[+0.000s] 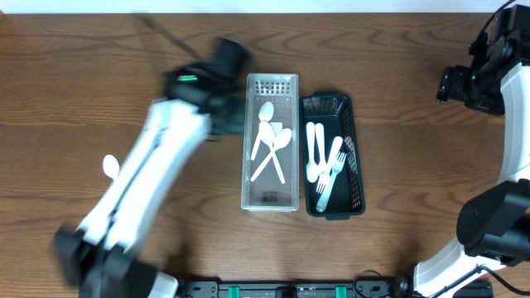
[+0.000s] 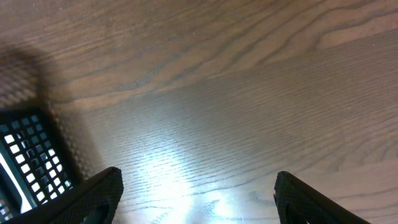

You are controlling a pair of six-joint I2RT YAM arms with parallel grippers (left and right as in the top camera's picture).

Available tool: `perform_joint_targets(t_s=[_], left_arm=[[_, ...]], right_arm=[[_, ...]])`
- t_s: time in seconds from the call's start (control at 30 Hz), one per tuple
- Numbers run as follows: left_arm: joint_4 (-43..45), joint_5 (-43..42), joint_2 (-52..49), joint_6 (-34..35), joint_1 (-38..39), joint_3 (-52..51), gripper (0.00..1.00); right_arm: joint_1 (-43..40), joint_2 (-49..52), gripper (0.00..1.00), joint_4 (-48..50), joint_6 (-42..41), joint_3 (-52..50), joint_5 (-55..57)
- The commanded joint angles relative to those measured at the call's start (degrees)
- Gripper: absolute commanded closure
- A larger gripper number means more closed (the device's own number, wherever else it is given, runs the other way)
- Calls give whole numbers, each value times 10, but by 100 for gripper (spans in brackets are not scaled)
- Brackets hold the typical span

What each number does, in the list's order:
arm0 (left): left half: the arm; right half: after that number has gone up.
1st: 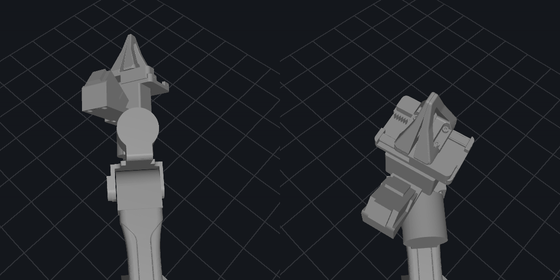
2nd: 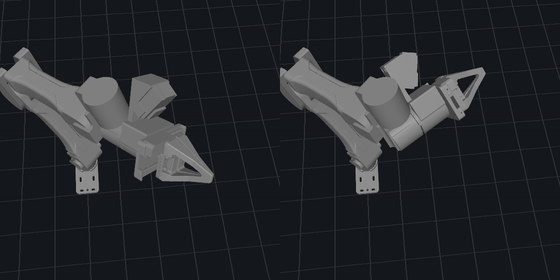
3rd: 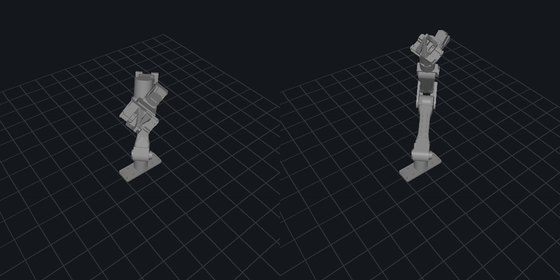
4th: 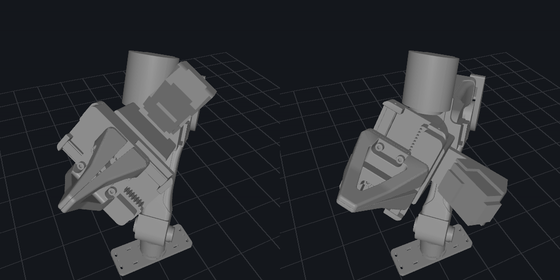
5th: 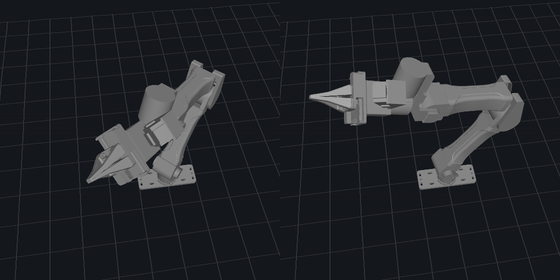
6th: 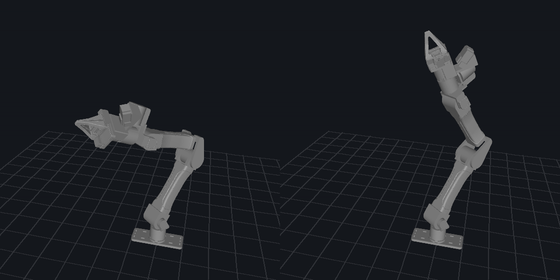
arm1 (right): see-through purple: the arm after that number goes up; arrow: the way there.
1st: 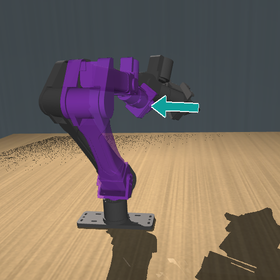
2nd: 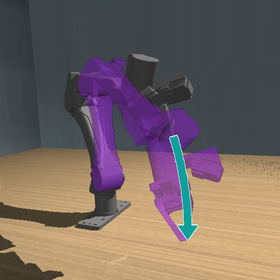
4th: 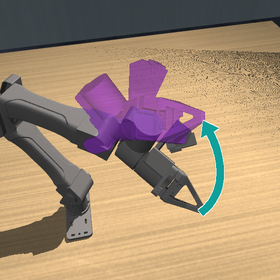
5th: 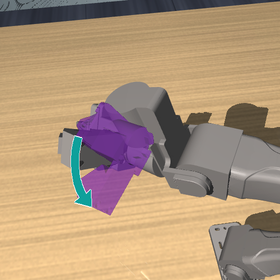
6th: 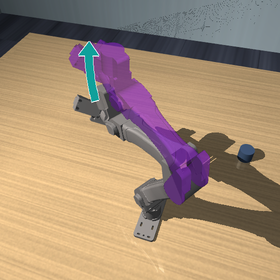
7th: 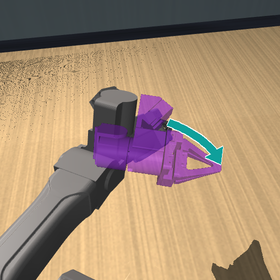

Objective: Pack container
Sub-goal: 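Carry the spoon right and release it into the grey basket, then return the left gripper and grasp the last white spoon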

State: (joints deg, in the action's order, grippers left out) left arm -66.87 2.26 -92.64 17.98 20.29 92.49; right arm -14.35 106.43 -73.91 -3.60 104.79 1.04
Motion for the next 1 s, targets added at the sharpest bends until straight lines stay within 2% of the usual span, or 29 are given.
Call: perform_joint_targets(t_s=[0.0, 0.1, 0.2, 0.43, 0.63, 0.83, 0.97], left_arm=[[-29, 47, 65, 4, -91, 11, 45], [-50, 47, 95, 8, -198, 8, 44], [-54, 46, 103, 8, -297, -6, 38], [1, 46, 85, 5, -441, -109, 37], [115, 46, 50, 5, -474, -236, 36], [197, 43, 2, -3, -473, -309, 35], [236, 41, -39, -26, -473, -327, 30]], right_arm=[[-3, 1, 19, -1, 11, -2, -2], [-3, 1, 18, -1, 11, -2, -2], [-3, 1, 18, -1, 11, -2, -2], [-3, 1, 18, -9, 11, -2, -2], [-3, 1, 18, -9, 11, -2, -2], [-3, 1, 18, -9, 11, -2, -2], [-3, 1, 18, -11, 11, -2, -2]])
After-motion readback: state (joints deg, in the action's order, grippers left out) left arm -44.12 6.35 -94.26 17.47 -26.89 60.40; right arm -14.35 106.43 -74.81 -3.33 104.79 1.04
